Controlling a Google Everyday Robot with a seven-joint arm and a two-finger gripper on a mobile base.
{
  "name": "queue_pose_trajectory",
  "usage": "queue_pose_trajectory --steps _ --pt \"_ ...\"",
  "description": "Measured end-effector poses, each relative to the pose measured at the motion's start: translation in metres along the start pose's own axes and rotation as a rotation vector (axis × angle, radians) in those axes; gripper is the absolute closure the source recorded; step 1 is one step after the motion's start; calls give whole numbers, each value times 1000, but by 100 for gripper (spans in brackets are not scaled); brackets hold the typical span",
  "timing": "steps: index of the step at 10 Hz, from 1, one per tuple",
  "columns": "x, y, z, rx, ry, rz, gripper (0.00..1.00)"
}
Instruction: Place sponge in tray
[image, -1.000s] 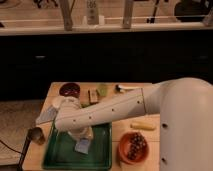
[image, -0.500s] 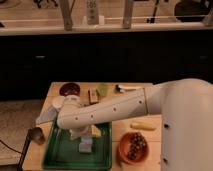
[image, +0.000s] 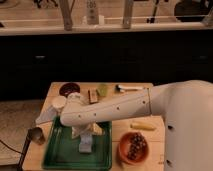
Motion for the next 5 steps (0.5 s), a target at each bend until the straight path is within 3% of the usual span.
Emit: queue_pose_trajectory --steps 5 --pt "0 -1 0 1 1 -2 20"
